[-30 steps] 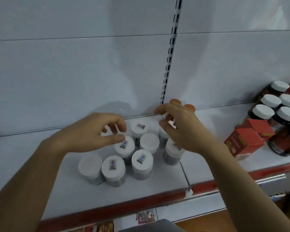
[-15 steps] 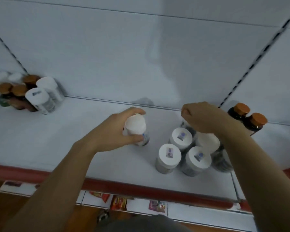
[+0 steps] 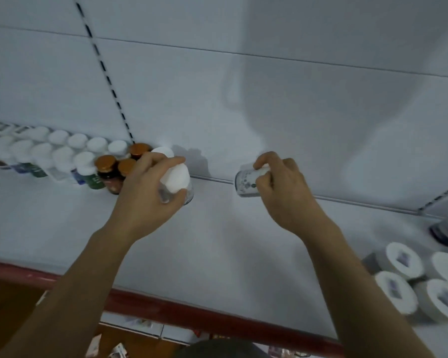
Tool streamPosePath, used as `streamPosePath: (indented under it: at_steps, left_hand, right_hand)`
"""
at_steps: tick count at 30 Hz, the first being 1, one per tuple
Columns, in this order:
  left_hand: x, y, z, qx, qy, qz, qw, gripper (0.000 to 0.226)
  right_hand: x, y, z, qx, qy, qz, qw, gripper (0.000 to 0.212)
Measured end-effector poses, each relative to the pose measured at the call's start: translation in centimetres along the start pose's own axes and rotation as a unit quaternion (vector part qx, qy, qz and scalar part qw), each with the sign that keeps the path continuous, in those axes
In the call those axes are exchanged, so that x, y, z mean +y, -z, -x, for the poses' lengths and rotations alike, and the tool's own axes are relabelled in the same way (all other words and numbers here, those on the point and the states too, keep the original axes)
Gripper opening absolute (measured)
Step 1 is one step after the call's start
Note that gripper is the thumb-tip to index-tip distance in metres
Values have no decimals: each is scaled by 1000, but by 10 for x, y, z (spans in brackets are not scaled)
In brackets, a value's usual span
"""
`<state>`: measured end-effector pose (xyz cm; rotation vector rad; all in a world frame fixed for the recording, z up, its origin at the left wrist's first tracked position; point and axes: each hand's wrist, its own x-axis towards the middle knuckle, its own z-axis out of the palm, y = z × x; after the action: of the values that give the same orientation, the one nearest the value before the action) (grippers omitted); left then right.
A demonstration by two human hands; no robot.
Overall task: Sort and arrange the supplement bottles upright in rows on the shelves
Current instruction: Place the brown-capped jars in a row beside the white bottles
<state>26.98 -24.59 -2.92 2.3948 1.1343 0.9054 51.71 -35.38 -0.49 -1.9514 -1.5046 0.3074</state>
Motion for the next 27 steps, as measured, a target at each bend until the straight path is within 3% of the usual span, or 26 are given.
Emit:
streamPosePath:
  at_steps: [3, 6, 9, 14, 19, 27]
  left_hand:
    - [-33, 7, 1, 12, -58, -15, 998, 53]
    - [-54, 4, 6, 2, -104, -15, 994, 44]
    - [-66, 0, 10, -7, -138, -52, 989, 42]
    - [-68, -1, 7, -14, -148, -55, 987, 41]
    - [-67, 0, -2, -29, -151, -69, 986, 43]
    - [-55, -9, -13, -47, -107, -88, 989, 51]
  right_hand:
    - [-26, -48, -28, -11, 36, -10, 999, 21]
    - [-49, -76, -49, -38, 42, 3, 998, 37]
    - [-62, -100, -64, -3, 28, -1, 1000, 38]
    - [-72, -125, -76, 92, -32, -74, 992, 28]
    - [-66, -125, -69, 86, -52, -121, 988, 10]
    - [-47, -91, -53, 102, -39, -93, 990, 9]
